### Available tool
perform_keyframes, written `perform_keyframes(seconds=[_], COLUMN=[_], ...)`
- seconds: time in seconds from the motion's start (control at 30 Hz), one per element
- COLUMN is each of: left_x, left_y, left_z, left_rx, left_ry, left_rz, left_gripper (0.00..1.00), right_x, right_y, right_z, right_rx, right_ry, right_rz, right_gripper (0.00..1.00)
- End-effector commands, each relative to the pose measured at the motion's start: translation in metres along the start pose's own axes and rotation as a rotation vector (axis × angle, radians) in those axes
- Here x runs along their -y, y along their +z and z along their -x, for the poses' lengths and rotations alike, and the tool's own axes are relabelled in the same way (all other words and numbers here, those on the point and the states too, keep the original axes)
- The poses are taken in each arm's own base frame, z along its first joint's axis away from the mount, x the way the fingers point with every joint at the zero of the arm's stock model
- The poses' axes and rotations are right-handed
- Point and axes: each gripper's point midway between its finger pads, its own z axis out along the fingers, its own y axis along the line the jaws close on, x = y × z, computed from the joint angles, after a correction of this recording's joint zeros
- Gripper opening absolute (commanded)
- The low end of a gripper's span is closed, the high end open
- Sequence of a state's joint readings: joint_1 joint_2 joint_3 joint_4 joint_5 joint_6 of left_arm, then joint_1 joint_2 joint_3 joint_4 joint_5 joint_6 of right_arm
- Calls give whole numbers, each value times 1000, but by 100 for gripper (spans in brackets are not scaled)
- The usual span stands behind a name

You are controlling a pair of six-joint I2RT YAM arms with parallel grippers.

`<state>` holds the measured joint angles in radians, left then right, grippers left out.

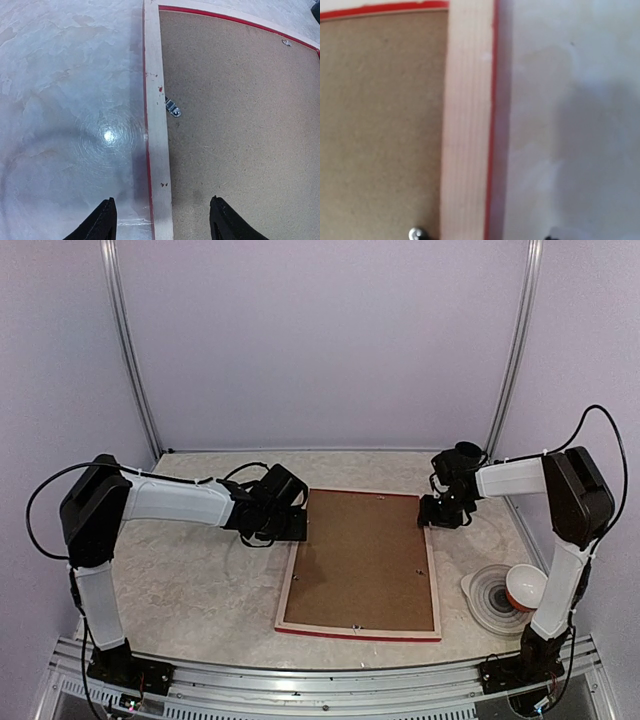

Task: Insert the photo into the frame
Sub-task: Press the fastener onto the backboard.

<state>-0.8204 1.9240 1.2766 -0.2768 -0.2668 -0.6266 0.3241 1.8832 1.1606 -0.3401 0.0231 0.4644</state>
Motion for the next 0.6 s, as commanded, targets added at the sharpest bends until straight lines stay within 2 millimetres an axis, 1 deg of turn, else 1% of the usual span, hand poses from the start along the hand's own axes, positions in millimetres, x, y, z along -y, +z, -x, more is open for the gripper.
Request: perform_keyframes(seconds=[0.0, 0.23, 0.3, 0.37, 0.4, 0.57], left_x=[-1, -1, -2, -3, -3, -2], left_y=[11, 13, 13, 13, 13, 11], left_z=[-10, -15, -17, -18, -18, -16], left_rx=[-19, -29, -32, -34, -32, -26], left_ry=[10, 7, 6, 5, 2, 0], left_rz=[-14, -25, -21, -21, -23, -27], left_gripper=[63, 62, 63, 62, 62, 62], right_x=[1, 3, 1, -1, -2, -4], right_y=[3, 9, 7, 4, 0, -17], right_z=[5, 0, 0, 2, 5, 17], right_rx=[7, -7, -4, 7, 18, 58], right_ry=[12, 10, 10, 12, 16, 23], right_rz=[1, -6, 9, 22, 26, 31], right_gripper=[54, 52, 53, 60, 61, 62])
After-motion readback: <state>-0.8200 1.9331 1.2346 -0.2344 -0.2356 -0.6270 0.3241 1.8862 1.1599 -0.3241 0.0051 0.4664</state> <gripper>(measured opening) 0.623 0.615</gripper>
